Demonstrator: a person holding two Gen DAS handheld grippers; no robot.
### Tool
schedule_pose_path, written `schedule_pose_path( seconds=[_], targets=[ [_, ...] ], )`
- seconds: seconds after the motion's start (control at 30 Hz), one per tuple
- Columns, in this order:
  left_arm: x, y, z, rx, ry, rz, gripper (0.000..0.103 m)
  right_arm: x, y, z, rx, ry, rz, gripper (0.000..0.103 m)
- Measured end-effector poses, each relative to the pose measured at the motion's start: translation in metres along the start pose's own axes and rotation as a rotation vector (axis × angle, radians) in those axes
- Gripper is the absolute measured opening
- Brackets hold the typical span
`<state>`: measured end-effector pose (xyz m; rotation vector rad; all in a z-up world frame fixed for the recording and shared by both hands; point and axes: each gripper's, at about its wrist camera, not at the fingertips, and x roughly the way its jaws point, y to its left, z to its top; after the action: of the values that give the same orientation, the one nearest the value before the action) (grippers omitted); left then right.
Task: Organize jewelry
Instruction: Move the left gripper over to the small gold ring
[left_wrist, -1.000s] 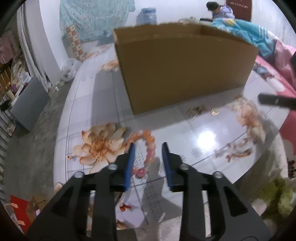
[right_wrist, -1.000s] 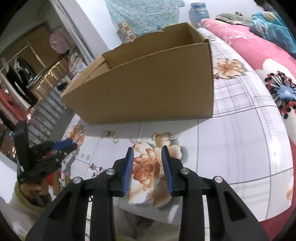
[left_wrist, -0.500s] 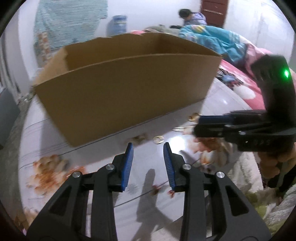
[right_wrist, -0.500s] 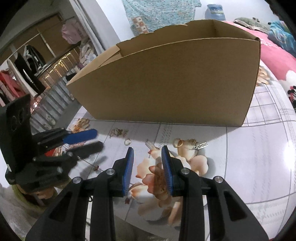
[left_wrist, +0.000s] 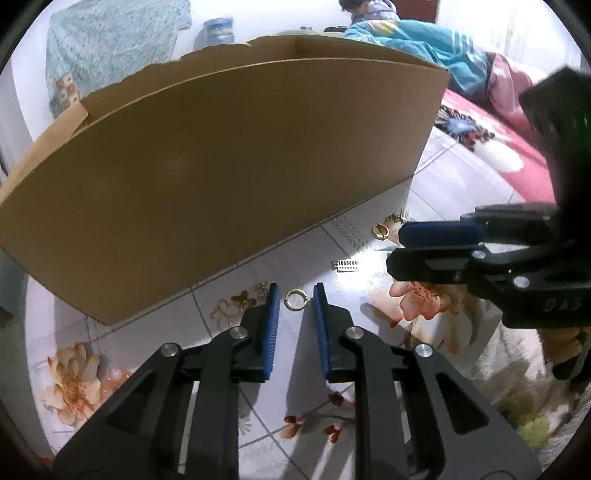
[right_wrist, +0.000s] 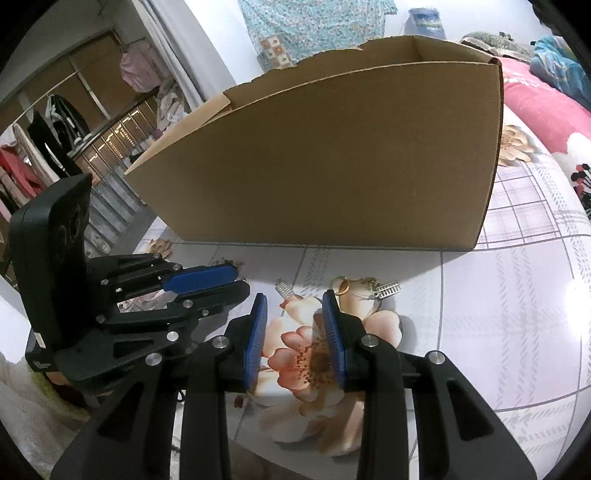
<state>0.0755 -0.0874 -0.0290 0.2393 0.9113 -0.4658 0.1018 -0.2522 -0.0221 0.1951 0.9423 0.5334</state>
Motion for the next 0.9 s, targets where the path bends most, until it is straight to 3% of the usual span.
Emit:
schedule_pose_path(
  seconds=[0.07, 0.63, 0.9],
  targets=[
    [0.000, -0.003, 0.000, 0.013, -0.001, -0.001, 0.011, -0.001, 0.000, -0.001, -0.003, -0.006, -0.002, 0.031],
    [-0.011, 0.001, -0.005, 0.003, -0.020, 0.005, 0.011, -0.010, -0.004, 0.004, -0.059, -0.028, -0.072, 0.031],
    [-0.011, 0.003, -0.008, -0.006, -0.032, -0.009, 0.011, 0.005, 0.003, 0.010, -0.092, 0.014, -0.128, 0.020]
  ],
)
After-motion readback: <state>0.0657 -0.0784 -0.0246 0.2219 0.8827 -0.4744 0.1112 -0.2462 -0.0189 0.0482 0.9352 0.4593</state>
